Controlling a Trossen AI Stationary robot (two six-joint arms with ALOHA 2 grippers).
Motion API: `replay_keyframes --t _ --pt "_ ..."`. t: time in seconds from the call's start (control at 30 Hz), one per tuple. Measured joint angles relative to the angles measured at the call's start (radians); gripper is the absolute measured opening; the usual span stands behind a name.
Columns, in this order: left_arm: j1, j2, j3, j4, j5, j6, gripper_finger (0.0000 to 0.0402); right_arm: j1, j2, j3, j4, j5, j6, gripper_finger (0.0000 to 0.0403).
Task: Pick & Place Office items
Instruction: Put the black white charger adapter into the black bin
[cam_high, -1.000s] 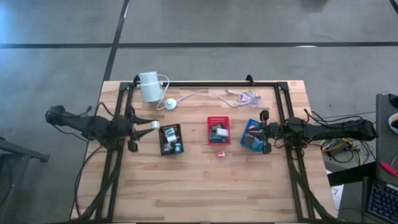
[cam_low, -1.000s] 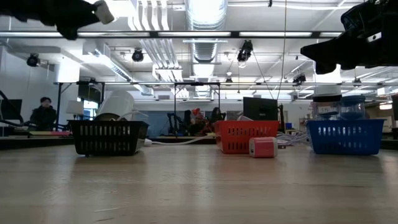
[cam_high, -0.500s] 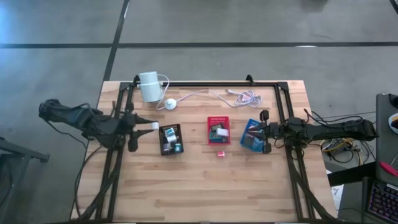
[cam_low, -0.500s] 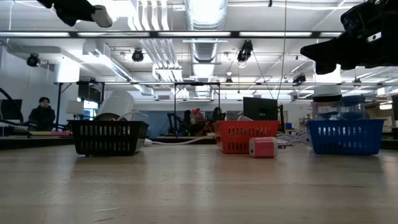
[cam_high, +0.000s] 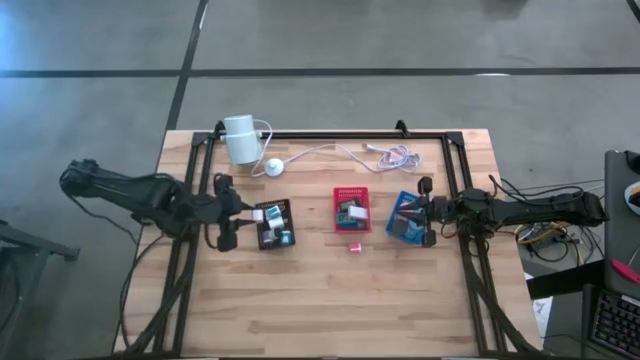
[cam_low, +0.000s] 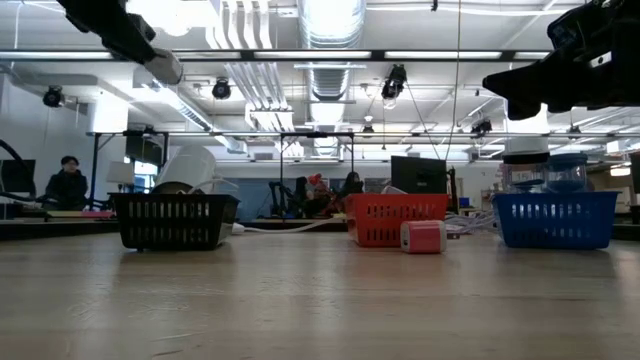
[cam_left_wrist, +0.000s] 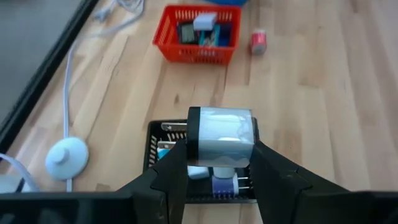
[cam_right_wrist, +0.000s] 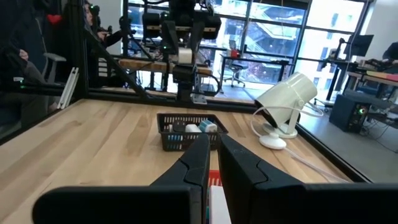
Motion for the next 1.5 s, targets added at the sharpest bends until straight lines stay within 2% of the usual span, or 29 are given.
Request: replay_keyframes --t 0.43,0.97,1.5 --pt "0.076 0.195 -0.002 0.001 0.069 -0.004 0.0146 0.000 0.004 0.000 -0.001 0.001 0.000 0.0028" --pt "0.152 0.476 -0.003 0.002 0.144 0.076 0.0147 0.000 0.004 0.000 -0.005 0.001 0.000 0.0028" --pt "0.202 0.603 -0.003 0.008 0.170 0.116 0.0147 0.000 0.004 0.000 -0.008 0.001 0.000 0.0028"
